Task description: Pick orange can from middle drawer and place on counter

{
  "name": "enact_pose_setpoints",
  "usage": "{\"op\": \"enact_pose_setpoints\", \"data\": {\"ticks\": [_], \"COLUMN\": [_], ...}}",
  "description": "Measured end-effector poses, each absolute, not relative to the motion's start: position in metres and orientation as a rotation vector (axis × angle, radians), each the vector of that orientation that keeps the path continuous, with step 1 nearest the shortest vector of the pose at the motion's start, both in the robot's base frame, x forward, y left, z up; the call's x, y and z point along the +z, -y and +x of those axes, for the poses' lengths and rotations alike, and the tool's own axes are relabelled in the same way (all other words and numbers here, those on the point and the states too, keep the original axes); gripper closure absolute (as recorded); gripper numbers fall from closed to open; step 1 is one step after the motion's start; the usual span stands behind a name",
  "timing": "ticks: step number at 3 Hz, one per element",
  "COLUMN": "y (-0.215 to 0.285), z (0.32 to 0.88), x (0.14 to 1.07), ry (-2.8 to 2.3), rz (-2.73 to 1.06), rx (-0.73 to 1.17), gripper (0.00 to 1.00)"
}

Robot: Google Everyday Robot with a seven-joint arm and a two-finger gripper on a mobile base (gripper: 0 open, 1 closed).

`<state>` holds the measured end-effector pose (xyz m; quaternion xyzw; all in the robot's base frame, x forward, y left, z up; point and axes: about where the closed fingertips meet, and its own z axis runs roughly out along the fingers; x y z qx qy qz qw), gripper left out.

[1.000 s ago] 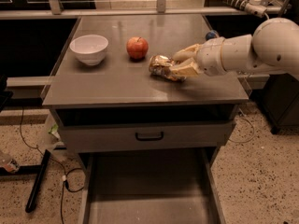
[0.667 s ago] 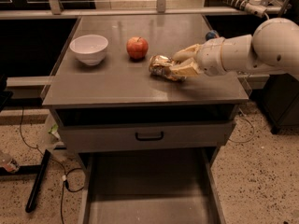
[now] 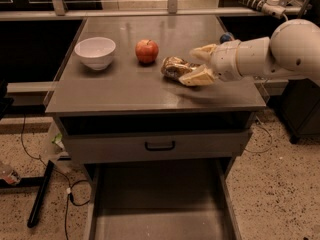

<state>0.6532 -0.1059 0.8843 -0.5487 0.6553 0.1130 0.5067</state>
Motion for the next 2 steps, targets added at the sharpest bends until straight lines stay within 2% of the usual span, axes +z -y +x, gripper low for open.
{"op": "enact_pose_setpoints", "data": {"ticks": [1,2], "y": [0.1059,0.1058], "z": [0.6532,0.6532], "x": [0.8843,0.8843], "ry": [-1.58,-1.58], "rz": [-1.323,-1.323], "rx": [0.272,0.272], "gripper": [0.0,0.0]}}
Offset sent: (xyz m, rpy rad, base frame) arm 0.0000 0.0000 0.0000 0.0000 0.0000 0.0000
